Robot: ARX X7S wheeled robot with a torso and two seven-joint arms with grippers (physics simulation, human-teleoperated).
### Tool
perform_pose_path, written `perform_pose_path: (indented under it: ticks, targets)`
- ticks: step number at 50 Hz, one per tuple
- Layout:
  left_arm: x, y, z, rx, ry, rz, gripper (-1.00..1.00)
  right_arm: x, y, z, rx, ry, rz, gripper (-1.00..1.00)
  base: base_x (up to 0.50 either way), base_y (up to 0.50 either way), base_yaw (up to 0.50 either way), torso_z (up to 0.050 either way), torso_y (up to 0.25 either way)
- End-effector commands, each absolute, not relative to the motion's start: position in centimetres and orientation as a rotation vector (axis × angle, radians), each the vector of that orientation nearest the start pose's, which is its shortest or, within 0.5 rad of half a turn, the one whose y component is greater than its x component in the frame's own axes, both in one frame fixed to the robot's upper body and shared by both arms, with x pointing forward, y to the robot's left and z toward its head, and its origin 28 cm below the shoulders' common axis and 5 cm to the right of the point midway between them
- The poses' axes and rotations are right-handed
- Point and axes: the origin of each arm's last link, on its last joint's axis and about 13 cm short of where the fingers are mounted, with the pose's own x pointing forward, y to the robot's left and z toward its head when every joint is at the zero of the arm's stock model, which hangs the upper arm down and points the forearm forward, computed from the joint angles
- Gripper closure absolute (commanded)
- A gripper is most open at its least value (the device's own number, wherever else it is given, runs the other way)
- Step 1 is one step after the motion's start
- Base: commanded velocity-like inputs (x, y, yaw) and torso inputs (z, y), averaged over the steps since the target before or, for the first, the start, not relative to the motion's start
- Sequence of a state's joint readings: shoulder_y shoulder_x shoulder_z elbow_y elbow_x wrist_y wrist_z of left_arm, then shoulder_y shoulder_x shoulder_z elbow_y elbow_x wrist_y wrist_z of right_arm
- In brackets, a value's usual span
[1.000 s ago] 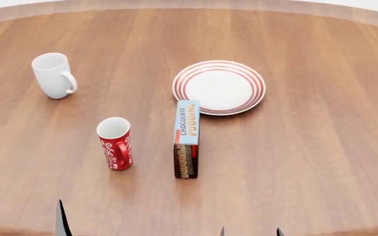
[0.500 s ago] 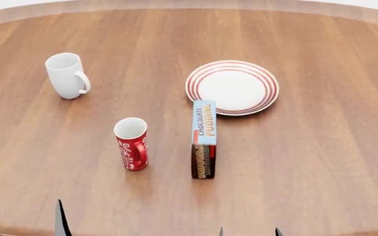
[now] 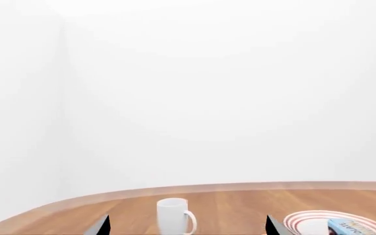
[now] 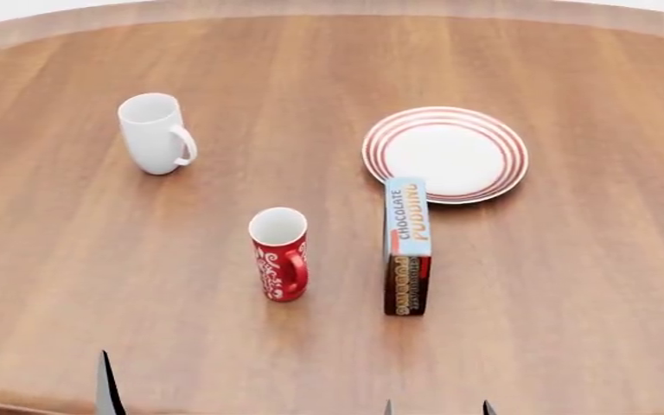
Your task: Pick up the red mug and put it on the plate
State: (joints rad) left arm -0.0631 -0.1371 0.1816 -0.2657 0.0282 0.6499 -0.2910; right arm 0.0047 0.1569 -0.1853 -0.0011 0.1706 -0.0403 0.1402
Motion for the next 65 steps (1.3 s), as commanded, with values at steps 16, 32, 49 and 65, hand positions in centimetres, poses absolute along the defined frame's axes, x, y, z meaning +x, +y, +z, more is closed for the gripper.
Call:
perform_pose_path:
  ticks: [16, 32, 49, 65]
  targets:
    - [21.87, 20.61, 1.26, 0.066, -0.445, 0.069, -1.0, 20.79, -9.62, 1.37, 0.019, -0.014, 0.04, -1.0, 0.0, 0.2, 0.0, 0.0, 0.0]
    - [21.87, 20.61, 1.26, 0.067, -0.444, 0.069, -1.0, 20.79, -9.62, 1.42, 0.021, -0.014, 0.037, -1.0, 0.0, 0.2, 0.0, 0.0, 0.0]
    - [21.86, 20.61, 1.26, 0.067, -0.442, 0.069, -1.0, 20.87, -9.64, 1.36, 0.023, -0.016, 0.033, -1.0, 0.0, 0.2, 0.0, 0.0, 0.0]
    - [21.86, 20.61, 1.26, 0.068, -0.442, 0.068, -1.0, 20.9, -9.7, 1.41, 0.033, -0.017, 0.015, -1.0, 0.0, 0.06, 0.0, 0.0, 0.0]
